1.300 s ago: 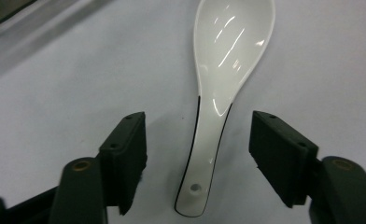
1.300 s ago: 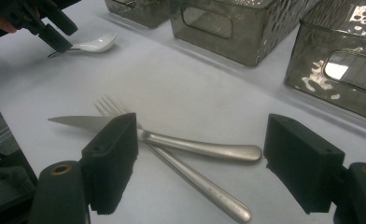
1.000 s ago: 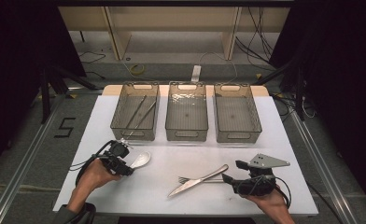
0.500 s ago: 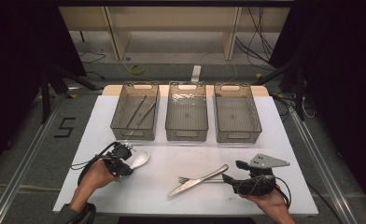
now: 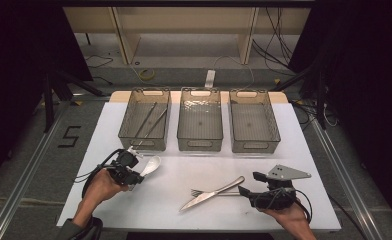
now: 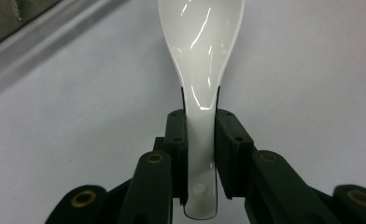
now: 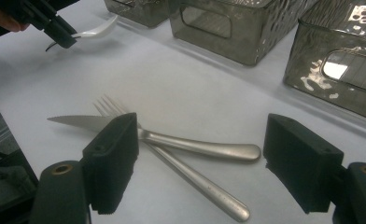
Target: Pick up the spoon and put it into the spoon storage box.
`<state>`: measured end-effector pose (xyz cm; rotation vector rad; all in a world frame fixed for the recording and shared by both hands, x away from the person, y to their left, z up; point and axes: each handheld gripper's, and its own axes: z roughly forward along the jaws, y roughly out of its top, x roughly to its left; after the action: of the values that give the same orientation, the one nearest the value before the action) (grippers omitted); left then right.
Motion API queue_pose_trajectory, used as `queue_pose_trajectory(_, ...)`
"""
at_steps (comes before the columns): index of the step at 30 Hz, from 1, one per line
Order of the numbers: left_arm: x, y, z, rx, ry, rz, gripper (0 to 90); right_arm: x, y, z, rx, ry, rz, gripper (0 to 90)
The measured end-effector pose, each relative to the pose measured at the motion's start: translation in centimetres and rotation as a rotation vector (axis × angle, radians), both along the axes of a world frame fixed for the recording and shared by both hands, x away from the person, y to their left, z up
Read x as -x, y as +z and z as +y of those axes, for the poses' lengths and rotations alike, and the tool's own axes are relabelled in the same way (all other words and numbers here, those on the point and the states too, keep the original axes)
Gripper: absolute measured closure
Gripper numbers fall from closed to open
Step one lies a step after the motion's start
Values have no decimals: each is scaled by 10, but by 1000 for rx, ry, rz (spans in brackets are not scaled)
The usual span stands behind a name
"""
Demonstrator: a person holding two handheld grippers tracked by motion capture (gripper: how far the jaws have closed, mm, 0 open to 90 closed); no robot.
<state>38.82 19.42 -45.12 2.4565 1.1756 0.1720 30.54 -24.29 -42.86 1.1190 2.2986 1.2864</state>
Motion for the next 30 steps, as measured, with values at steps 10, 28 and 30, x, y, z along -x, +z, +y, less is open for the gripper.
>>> queue_pose_trajectory(10,6,17,-6,124,-15,-64,756,0,0,0,-2,-1,1,276)
queue_pose_trajectory(28,-9,38,-30,255,-29,-149,756,-1,0,-3,-18,-14,-5,275)
queue_pose_trajectory(30,-16,38,-34,260,-30,-151,756,-1,0,-3,-17,-16,-4,274)
